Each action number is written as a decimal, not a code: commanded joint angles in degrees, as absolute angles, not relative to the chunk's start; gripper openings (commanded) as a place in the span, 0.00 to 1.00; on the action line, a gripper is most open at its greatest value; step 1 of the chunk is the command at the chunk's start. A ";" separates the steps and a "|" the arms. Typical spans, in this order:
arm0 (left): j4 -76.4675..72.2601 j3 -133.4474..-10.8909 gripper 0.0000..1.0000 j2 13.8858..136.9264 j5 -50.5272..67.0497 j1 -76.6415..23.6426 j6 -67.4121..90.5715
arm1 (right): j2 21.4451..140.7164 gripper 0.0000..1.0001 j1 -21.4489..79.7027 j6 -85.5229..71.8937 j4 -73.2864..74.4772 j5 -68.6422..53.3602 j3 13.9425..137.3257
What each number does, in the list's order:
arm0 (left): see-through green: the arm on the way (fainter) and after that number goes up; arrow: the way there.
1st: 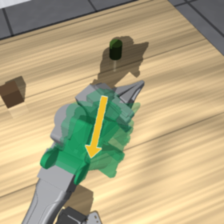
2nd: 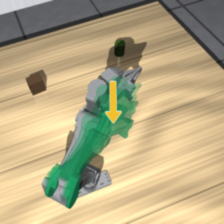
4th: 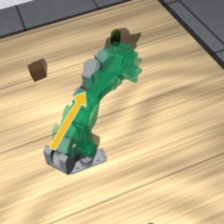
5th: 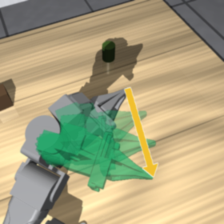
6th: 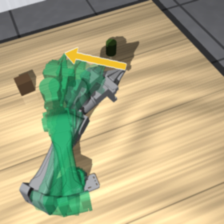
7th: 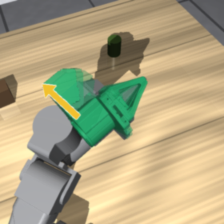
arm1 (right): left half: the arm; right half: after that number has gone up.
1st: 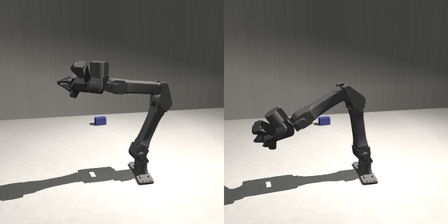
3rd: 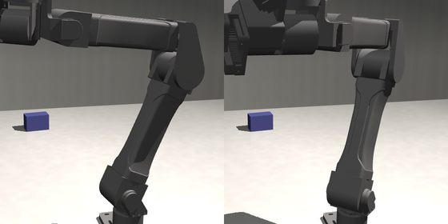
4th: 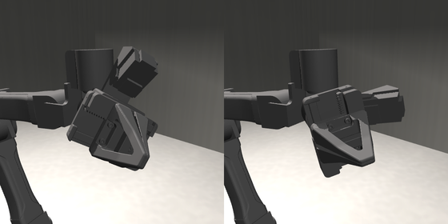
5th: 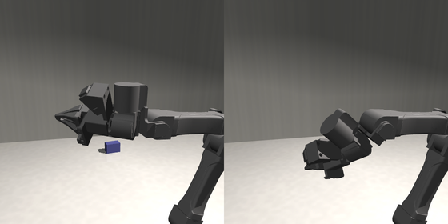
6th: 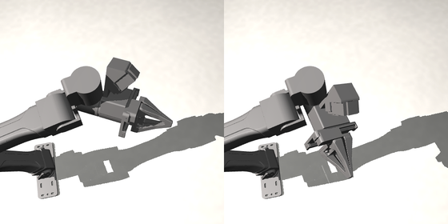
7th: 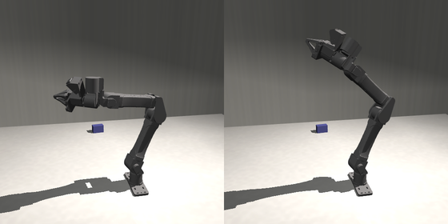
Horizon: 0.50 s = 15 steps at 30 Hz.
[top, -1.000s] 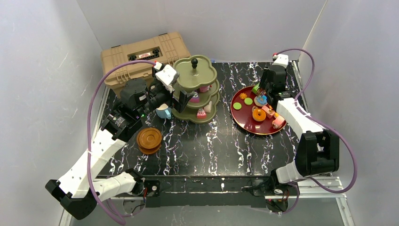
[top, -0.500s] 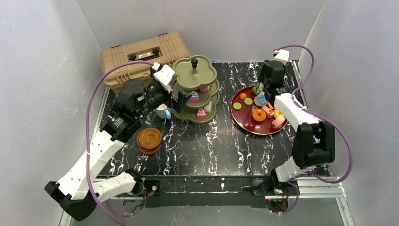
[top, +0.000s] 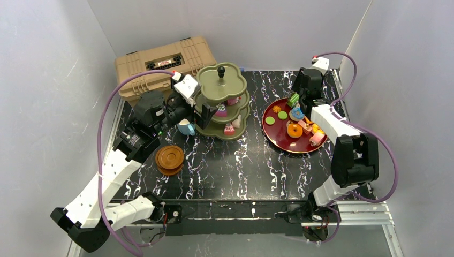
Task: Serve the afternoon tea
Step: Pick up the desert from the tray.
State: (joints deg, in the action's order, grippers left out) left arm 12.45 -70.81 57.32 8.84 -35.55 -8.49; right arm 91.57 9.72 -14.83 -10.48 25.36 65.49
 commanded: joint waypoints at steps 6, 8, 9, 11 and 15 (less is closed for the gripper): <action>12.08 -71.05 0.98 55.96 11.85 -34.72 -7.78 | 92.38 0.60 9.40 -16.60 -16.26 27.20 68.28; 12.30 -71.27 0.98 56.07 11.87 -34.63 -7.81 | 92.61 0.60 9.40 -16.82 -16.52 27.60 68.20; 12.39 -71.31 0.98 56.07 11.79 -34.55 -7.84 | 92.85 0.60 9.40 -16.79 -16.52 27.86 68.20; 12.47 -71.35 0.98 56.01 11.65 -34.46 -7.77 | 93.06 0.61 9.40 -16.81 -16.91 28.97 68.13; 12.57 -71.11 0.98 55.66 11.36 -34.32 -7.77 | 93.93 0.61 9.40 -16.40 -17.88 29.94 68.15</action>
